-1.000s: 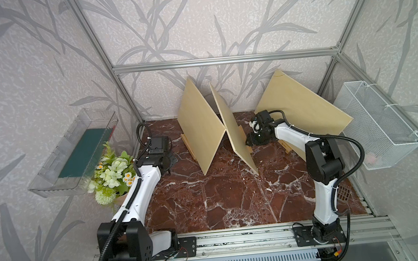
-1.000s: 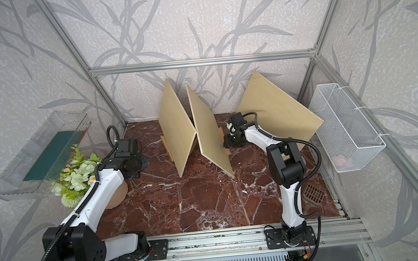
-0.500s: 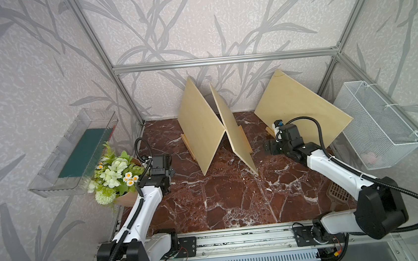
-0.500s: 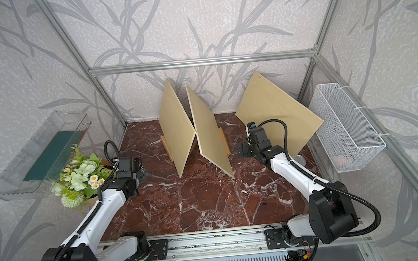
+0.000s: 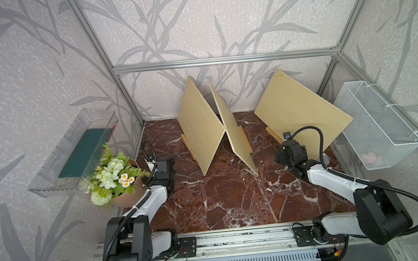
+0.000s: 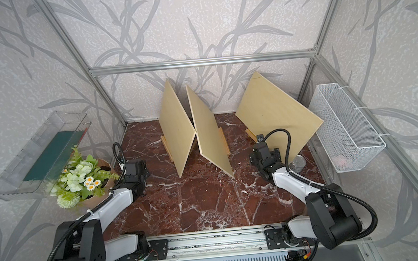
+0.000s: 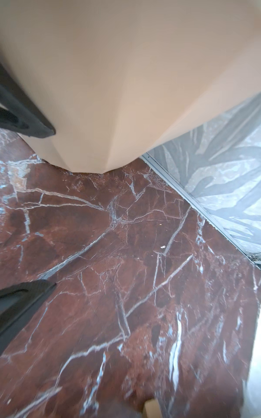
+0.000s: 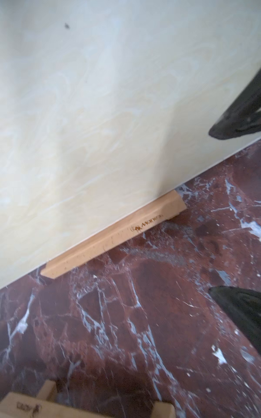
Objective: Assemble the easel
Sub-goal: Reset both arms
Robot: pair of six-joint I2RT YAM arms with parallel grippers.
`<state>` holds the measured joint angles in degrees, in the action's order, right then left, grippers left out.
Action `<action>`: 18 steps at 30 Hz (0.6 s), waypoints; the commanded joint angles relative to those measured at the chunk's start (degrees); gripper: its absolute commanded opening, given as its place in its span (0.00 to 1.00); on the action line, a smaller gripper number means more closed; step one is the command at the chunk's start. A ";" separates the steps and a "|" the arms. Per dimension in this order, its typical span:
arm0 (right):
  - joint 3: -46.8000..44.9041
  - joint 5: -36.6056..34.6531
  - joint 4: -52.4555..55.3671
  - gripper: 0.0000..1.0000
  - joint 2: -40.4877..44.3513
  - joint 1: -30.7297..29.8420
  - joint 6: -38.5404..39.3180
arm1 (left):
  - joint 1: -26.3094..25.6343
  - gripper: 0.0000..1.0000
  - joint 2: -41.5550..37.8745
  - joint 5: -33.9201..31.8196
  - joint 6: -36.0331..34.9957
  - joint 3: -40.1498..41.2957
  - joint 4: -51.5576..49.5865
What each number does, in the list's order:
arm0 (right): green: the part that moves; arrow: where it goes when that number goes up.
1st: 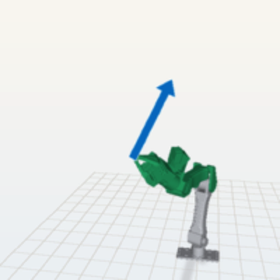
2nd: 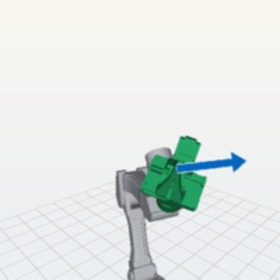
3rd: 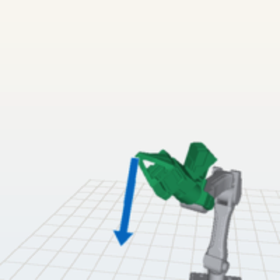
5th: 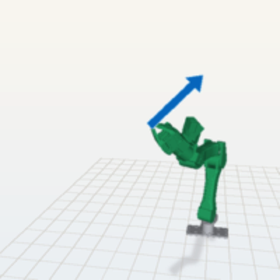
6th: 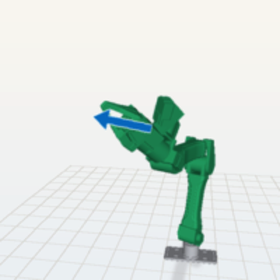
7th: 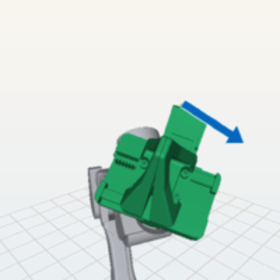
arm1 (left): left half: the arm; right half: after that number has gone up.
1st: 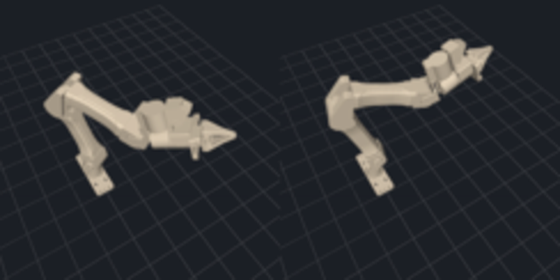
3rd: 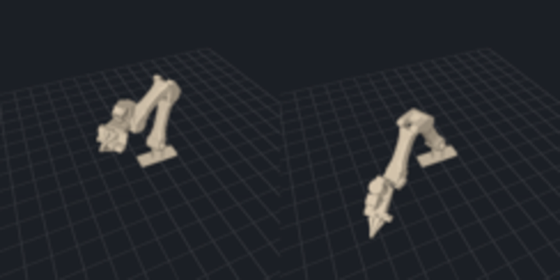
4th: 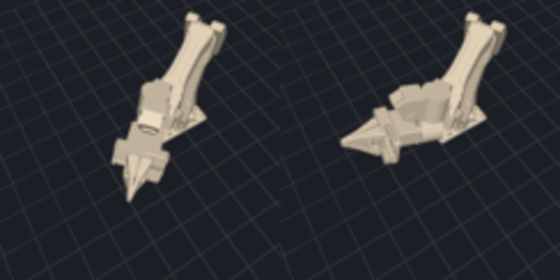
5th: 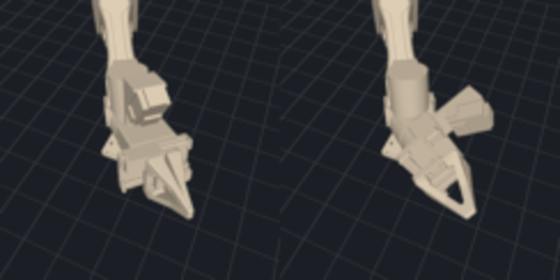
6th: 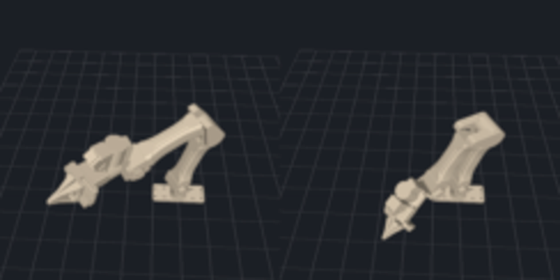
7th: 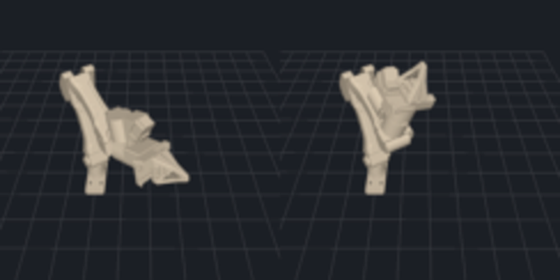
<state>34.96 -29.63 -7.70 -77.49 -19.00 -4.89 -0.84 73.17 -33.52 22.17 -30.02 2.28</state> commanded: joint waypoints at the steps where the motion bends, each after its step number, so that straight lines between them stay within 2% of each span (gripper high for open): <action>1: -5.83 -6.04 -18.90 0.99 -3.85 0.46 4.55 | 0.40 0.99 4.50 -3.43 -1.75 -2.09 6.12; 3: -8.71 -6.95 -27.35 0.99 -3.71 0.45 6.79 | 0.40 0.99 6.62 -3.41 -3.83 -2.60 8.92; 5: -9.27 -3.21 -30.62 0.99 -4.50 1.76 9.20 | 0.42 0.99 7.77 -3.13 -6.53 -2.32 13.42; 6: -9.26 -3.86 -32.53 0.99 -5.47 1.86 10.16 | 0.40 0.99 8.08 -3.05 -7.82 -1.80 16.22; 9: -12.69 0.67 -49.25 0.99 -12.15 4.34 12.26 | 0.45 0.99 9.53 -1.72 -12.67 0.11 25.65; 11: -9.99 2.65 -36.94 0.99 -8.63 5.35 8.86 | 0.45 0.99 10.24 -0.08 -14.55 0.65 29.22; 12: -9.75 6.13 -35.52 0.99 -7.99 6.64 8.20 | 0.50 0.99 10.39 0.51 -14.62 0.35 28.90; 14: -11.99 14.59 -41.03 0.99 -10.37 9.96 7.67 | 0.49 0.99 10.38 3.19 -15.52 0.72 29.79; 17: -14.37 16.26 -50.69 0.99 -13.79 10.39 8.83 | 0.60 0.99 9.56 8.53 -17.07 2.33 32.87; 18: -14.27 16.31 -49.82 0.99 -13.49 10.39 8.64 | 0.58 0.99 9.39 9.97 -17.47 2.78 33.44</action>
<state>22.09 -17.72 -50.50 -89.30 -9.19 4.03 -0.62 83.24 -28.97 8.23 -28.91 30.52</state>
